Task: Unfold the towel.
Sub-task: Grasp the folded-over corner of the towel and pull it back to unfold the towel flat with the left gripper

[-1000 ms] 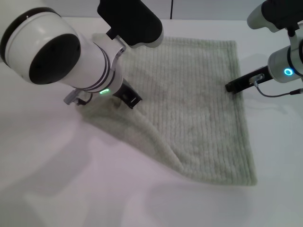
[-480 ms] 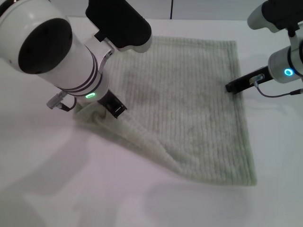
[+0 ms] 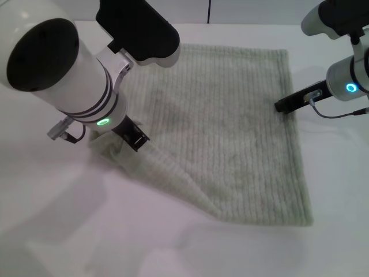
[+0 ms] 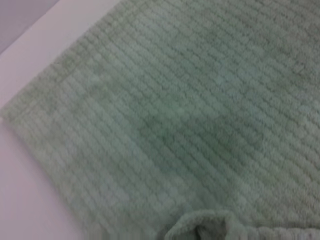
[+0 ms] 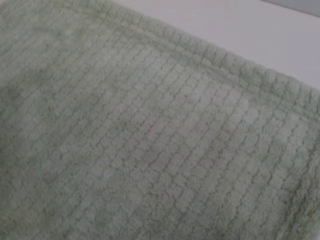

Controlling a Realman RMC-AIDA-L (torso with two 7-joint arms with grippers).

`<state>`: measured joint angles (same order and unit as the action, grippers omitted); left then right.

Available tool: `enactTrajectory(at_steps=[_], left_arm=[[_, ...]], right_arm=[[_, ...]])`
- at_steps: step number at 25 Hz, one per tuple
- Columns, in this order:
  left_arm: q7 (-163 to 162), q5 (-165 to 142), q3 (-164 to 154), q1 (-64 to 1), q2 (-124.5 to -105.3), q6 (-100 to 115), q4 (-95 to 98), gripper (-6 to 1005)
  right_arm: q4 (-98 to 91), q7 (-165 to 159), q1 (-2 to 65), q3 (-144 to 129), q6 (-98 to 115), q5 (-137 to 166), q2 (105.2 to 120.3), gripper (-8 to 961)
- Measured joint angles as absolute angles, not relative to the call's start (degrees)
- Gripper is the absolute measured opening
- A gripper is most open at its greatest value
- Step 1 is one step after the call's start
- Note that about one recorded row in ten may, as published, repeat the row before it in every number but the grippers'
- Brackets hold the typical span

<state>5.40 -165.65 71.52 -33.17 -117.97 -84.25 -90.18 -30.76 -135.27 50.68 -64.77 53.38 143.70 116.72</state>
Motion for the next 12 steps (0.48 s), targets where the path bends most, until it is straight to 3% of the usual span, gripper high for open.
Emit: enactTrajectory(at_steps=[12], left_arm=[[4.9,-165.7,73.0,-32.6,-117.59,-87.3,-90.3,16]], right_arm=[[-30.8,-135.2,50.8,-64.8,53.4,143.7,116.72,14]])
